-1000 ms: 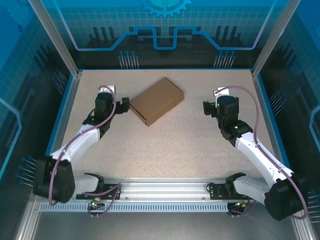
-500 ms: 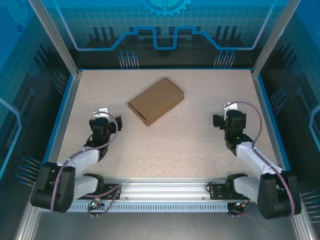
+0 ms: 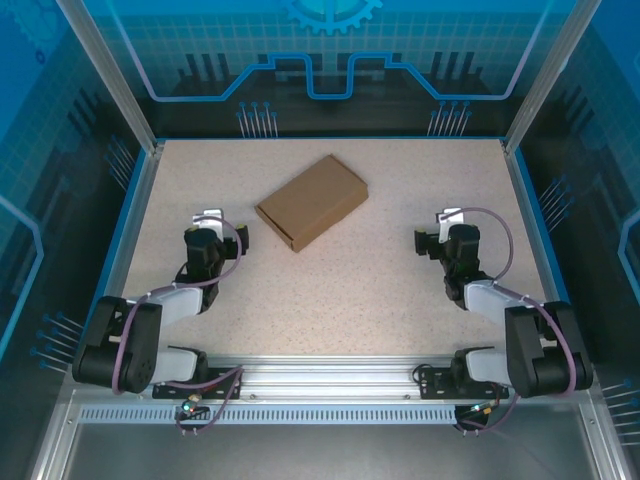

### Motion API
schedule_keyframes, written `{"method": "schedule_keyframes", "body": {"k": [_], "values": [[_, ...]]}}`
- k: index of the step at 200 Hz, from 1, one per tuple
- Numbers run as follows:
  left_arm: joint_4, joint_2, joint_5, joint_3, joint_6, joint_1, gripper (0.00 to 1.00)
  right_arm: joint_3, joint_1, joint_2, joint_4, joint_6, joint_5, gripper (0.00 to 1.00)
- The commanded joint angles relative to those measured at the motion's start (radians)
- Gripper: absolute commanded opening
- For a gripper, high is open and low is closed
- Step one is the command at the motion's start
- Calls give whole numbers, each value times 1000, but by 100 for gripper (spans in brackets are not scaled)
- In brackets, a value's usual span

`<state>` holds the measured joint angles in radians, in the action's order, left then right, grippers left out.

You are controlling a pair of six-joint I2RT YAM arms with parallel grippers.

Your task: Fold the paper box

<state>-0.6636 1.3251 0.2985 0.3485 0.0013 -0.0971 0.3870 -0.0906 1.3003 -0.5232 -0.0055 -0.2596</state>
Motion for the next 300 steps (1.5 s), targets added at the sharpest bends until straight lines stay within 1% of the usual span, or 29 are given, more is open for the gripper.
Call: {"method": "schedule_keyframes", "body": {"k": [1, 20, 35, 42, 59, 81, 84, 93, 102, 112, 117, 130, 156, 300], "values": [[1, -17, -32, 15, 17, 10, 99, 26, 14, 17, -76, -14, 79, 100], [-57, -9, -22, -2, 21, 11, 99, 7, 13, 26, -134, -8, 128, 100], [-129, 29, -40, -1, 23, 16, 99, -12, 14, 67, -224, -5, 158, 100], [-150, 50, -53, 3, 20, 17, 99, -7, 15, 90, -233, -7, 164, 100], [-236, 127, -74, -1, 33, 20, 99, 1, 15, 138, -261, -15, 179, 100], [-414, 245, -94, -29, 54, 20, 99, -5, 14, 181, -305, -20, 192, 100], [-415, 246, -91, -29, 57, 20, 99, -5, 15, 187, -310, -19, 193, 100], [-335, 217, -114, -17, 43, 22, 99, 0, 15, 197, -308, -17, 187, 100], [-359, 235, -115, -11, 45, 28, 99, 11, 15, 199, -291, -14, 180, 100], [-309, 222, -116, 2, 32, 34, 99, 26, 16, 199, -257, -7, 166, 100], [-311, 226, -118, 4, 31, 37, 99, 37, 15, 204, -244, -5, 160, 100], [-297, 225, -113, 11, 22, 43, 99, 43, 29, 205, -234, 1, 186, 100], [-318, 230, -101, 4, 23, 42, 99, 43, 29, 205, -233, 2, 186, 100], [-312, 229, -101, 7, 22, 43, 99, 43, 29, 205, -233, 2, 184, 100]]}}
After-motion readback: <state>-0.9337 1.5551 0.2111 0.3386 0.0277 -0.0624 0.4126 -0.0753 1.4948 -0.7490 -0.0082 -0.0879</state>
